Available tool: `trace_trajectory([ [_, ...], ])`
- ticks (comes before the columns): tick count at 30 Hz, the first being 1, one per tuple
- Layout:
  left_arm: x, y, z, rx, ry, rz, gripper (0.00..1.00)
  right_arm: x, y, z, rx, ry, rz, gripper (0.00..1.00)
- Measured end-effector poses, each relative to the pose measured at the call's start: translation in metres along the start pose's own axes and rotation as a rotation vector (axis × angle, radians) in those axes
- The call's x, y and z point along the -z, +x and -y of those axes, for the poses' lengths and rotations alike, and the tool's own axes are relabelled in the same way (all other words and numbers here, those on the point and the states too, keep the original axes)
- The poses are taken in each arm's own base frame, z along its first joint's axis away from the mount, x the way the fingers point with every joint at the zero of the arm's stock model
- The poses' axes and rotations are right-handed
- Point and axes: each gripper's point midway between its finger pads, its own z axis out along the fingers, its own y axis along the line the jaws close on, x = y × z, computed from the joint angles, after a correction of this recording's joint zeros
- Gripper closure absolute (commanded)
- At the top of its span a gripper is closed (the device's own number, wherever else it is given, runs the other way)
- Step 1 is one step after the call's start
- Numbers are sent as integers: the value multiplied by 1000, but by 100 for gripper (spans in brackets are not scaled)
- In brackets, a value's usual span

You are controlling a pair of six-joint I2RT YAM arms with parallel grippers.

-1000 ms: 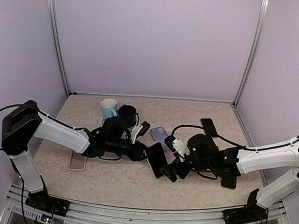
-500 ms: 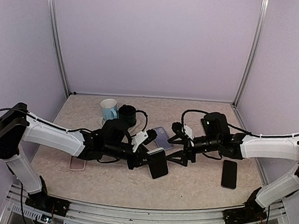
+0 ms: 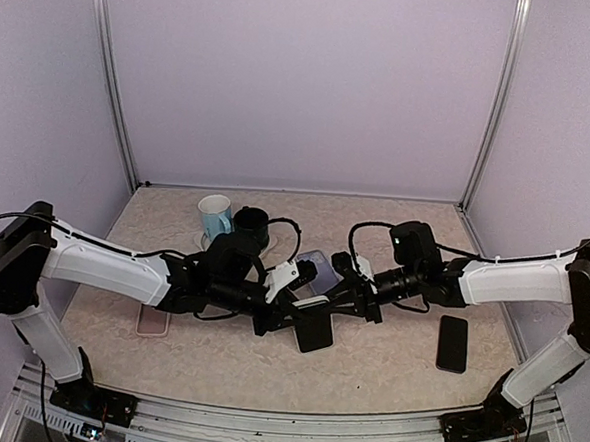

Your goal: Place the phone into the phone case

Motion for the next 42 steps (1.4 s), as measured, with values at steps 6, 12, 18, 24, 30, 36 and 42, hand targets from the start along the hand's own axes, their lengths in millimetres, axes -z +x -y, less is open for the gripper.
trace_trajectory([
  [6, 1, 2, 1, 7, 10, -10, 51, -1, -1, -1, -32, -30, -1, 100],
  [12, 11, 16, -3, 38, -48, 74, 40, -2, -4, -4, -34, -44, 11, 100],
  [18, 41, 15, 10, 20, -55, 278, 34, 4, -12, -9, -66, -49, 34, 100],
  [24, 53, -27, 22, -34, -31, 462, 35, 24, -58, -17, -38, -49, 152, 100],
  [30, 50, -55, 24, -44, -21, 530, 100, 51, -108, -28, 28, -49, 297, 100],
  [36, 52, -71, 36, -99, -6, 563, 100, 64, -120, -31, 19, -24, 332, 100],
  [42, 47, -61, 31, -87, -46, 453, 100, 63, -103, -31, 33, 17, 237, 34],
])
